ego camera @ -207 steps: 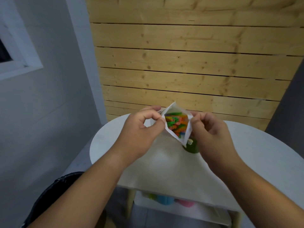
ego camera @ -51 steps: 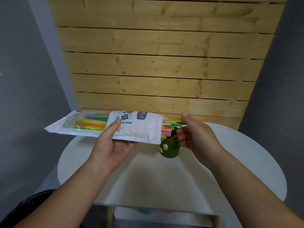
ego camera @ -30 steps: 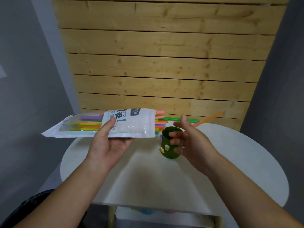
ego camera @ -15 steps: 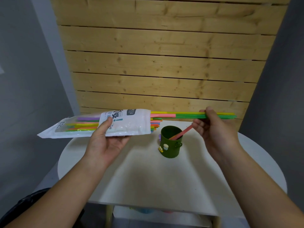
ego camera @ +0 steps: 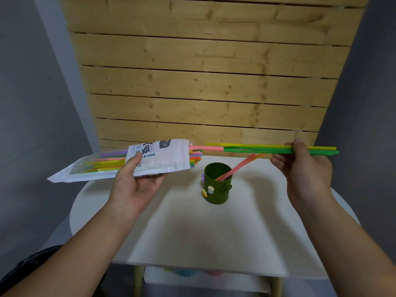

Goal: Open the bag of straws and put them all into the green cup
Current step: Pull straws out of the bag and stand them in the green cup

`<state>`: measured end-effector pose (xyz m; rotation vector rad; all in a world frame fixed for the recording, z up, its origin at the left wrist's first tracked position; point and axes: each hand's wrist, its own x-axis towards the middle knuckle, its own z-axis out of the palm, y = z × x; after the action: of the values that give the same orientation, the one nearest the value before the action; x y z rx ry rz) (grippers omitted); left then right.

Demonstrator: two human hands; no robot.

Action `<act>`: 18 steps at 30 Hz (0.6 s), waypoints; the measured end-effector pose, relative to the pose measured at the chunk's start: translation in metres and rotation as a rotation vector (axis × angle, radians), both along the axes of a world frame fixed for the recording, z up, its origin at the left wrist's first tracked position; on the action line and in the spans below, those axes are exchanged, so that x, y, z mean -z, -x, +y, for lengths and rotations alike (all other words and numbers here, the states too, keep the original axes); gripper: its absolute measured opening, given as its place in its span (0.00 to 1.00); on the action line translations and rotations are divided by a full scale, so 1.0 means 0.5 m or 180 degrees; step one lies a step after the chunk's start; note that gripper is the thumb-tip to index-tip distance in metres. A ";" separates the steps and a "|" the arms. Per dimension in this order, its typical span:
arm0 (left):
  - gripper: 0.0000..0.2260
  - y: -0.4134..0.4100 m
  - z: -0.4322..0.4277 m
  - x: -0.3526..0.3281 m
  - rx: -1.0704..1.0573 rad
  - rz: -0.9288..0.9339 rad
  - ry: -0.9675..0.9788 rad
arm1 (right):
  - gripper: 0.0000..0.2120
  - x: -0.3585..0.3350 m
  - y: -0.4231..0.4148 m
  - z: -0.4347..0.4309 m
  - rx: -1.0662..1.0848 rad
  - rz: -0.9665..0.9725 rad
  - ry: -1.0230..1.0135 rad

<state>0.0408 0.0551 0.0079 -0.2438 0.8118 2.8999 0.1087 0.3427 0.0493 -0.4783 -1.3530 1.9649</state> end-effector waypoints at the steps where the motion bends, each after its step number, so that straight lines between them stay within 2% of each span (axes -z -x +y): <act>1: 0.12 0.000 0.000 0.000 -0.0008 0.0006 0.0009 | 0.10 0.001 -0.001 0.004 0.0130 -0.0067 -0.0132; 5: 0.13 -0.001 -0.001 0.002 -0.0016 0.0007 -0.0003 | 0.13 0.007 -0.003 0.009 0.0413 -0.0321 -0.0729; 11: 0.12 -0.007 0.012 0.007 0.0072 -0.0010 0.0085 | 0.17 0.016 0.005 -0.027 0.0203 -0.0779 -0.1791; 15: 0.08 -0.010 0.015 0.006 0.0122 0.0006 0.0128 | 0.19 0.031 0.041 -0.047 -0.0117 -0.1118 -0.2095; 18: 0.08 -0.011 0.009 0.004 0.0134 0.0056 0.0140 | 0.17 0.044 0.066 -0.052 -0.0334 -0.1288 -0.2015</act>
<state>0.0464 0.0597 0.0061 -0.2030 0.8735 2.8515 0.0758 0.3166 0.0273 -0.5125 -2.1827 1.4355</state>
